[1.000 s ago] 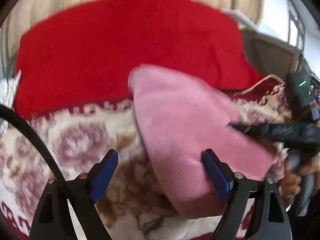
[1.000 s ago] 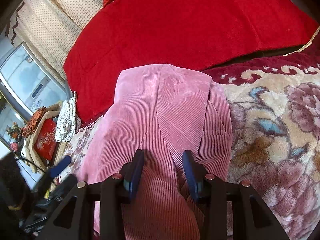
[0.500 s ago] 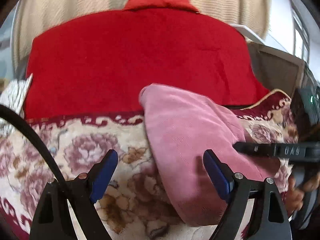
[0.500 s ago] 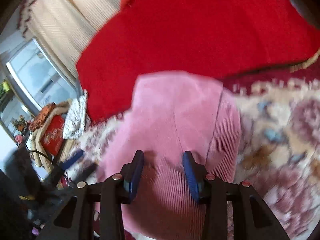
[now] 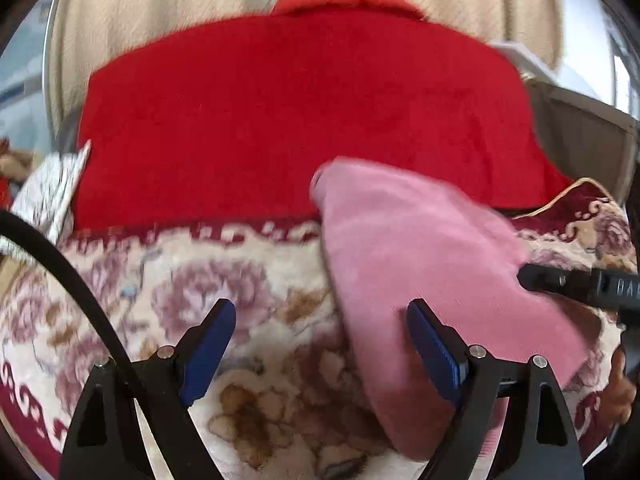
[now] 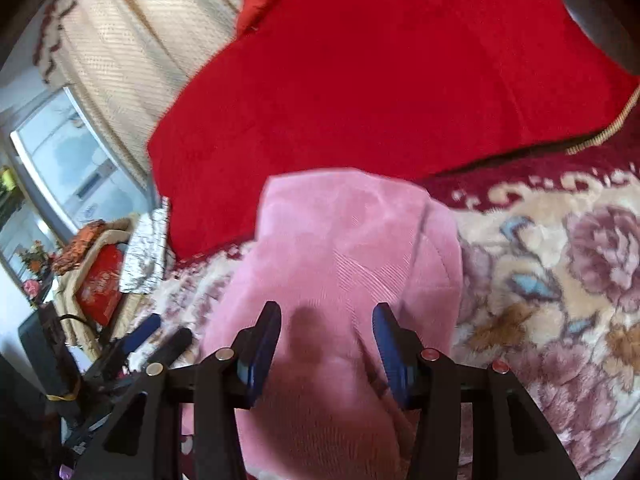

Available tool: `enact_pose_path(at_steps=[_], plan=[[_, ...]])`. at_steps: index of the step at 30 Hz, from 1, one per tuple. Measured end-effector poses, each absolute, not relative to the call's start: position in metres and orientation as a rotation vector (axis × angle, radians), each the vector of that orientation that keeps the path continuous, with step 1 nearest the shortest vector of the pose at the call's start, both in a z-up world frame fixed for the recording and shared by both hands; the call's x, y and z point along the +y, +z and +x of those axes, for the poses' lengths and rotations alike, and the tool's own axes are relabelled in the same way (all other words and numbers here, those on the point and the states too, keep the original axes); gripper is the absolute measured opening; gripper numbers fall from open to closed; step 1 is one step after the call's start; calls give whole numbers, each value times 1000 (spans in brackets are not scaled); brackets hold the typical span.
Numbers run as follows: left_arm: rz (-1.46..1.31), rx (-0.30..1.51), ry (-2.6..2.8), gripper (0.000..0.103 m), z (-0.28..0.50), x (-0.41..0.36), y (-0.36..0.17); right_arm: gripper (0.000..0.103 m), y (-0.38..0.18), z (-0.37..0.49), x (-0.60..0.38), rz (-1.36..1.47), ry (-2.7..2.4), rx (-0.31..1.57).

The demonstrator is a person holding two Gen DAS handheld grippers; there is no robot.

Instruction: Fold large clothes

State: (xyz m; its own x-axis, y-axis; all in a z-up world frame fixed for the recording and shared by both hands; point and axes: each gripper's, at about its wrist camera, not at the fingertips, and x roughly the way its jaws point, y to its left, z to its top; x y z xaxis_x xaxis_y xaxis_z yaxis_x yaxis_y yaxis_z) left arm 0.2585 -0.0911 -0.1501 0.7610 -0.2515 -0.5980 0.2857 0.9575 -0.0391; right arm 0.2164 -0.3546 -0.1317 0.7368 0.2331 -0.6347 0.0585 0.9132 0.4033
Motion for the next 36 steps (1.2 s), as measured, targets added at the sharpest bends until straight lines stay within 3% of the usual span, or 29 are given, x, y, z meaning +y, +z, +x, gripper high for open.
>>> enact_pose_path(at_steps=[3,19,31,36], plan=[[11,684,-282,88,264,-91,-160,54,-150,227,-352,427,96,812],[68,655,-265,88,258,-96,-155,54,-122,209,-332,314,112,683],[67,657,-261,88,259,-96,-156,59,-143,222,-336,378,128,775],[19,582,-245,88,252,-82,-138,59,-137,216,-339,374,128,757]])
